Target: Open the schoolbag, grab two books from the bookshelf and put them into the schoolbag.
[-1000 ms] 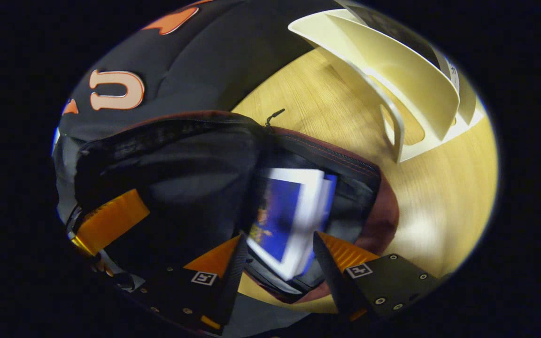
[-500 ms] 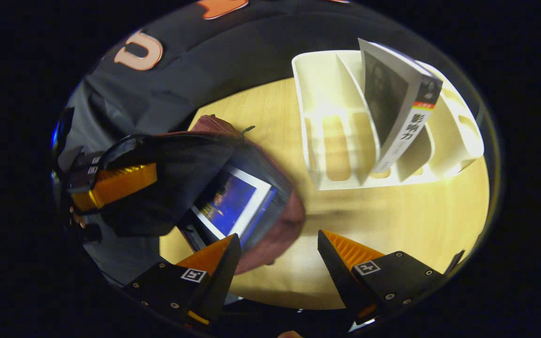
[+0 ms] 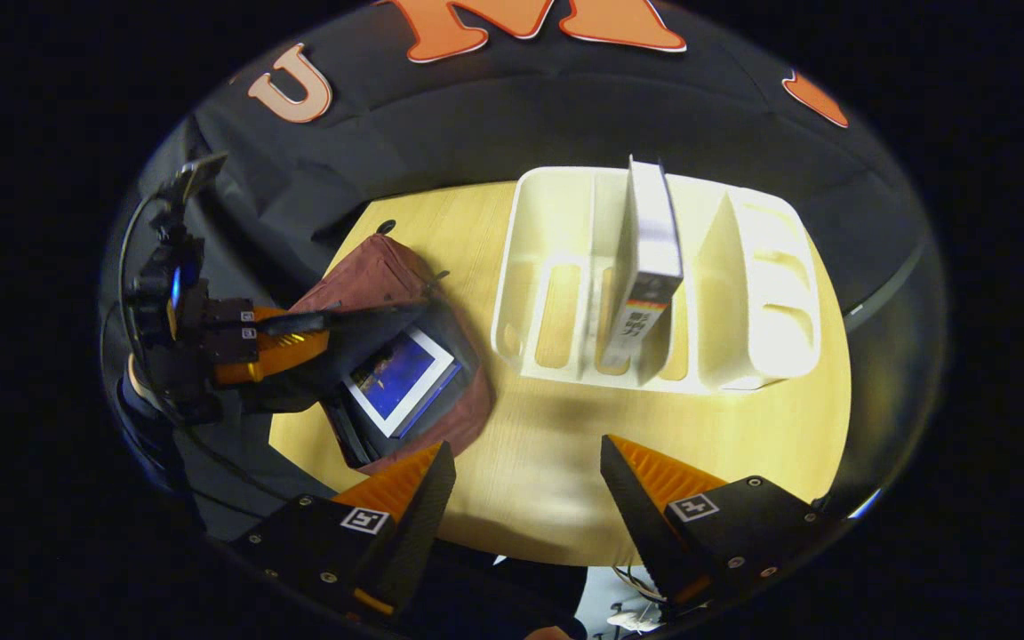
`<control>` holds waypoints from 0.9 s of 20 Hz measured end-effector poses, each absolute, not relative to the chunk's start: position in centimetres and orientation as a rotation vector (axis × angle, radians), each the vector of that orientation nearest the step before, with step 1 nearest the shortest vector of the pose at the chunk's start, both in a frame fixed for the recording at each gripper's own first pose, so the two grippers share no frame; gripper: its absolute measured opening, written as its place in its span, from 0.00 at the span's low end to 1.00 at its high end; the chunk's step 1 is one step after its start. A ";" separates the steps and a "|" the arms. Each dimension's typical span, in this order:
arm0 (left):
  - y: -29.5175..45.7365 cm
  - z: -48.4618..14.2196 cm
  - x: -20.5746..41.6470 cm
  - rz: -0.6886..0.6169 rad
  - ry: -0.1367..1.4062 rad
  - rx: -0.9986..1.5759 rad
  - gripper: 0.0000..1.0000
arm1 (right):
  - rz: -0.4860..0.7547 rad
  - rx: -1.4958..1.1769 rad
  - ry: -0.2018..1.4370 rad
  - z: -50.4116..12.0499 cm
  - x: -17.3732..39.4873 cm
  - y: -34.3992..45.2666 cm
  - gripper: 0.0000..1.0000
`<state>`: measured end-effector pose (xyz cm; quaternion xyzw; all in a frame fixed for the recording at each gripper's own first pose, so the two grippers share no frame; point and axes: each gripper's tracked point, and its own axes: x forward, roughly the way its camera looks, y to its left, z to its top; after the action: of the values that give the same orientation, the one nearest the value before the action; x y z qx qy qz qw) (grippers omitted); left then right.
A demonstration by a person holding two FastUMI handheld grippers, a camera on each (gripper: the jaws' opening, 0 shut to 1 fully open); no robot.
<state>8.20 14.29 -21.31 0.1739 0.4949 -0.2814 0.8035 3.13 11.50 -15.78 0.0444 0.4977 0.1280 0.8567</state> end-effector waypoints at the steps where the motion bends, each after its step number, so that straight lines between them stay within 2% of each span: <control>1: 14.2 -21.4 8.2 -0.602 1.060 0.368 0.04 | 0.256 0.078 1.054 -14.9 3.7 10.3 0.98; 4: 13.7 -21.8 8.1 -0.588 1.064 0.334 0.05 | 0.164 0.005 1.038 -12.7 6.3 5.9 0.98; 11: 13.9 -22.4 8.0 -0.560 1.078 0.300 0.04 | 0.178 0.053 1.047 -7.9 11.5 4.6 0.98; 18: 13.7 -23.1 8.0 -0.536 1.110 0.272 0.05 | 0.206 0.062 1.109 -10.0 16.3 5.7 0.98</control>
<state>7.95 13.68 -23.11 0.1273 0.5189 -0.2505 0.8073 16.27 5.69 -9.98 0.0296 0.5256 0.0977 0.8446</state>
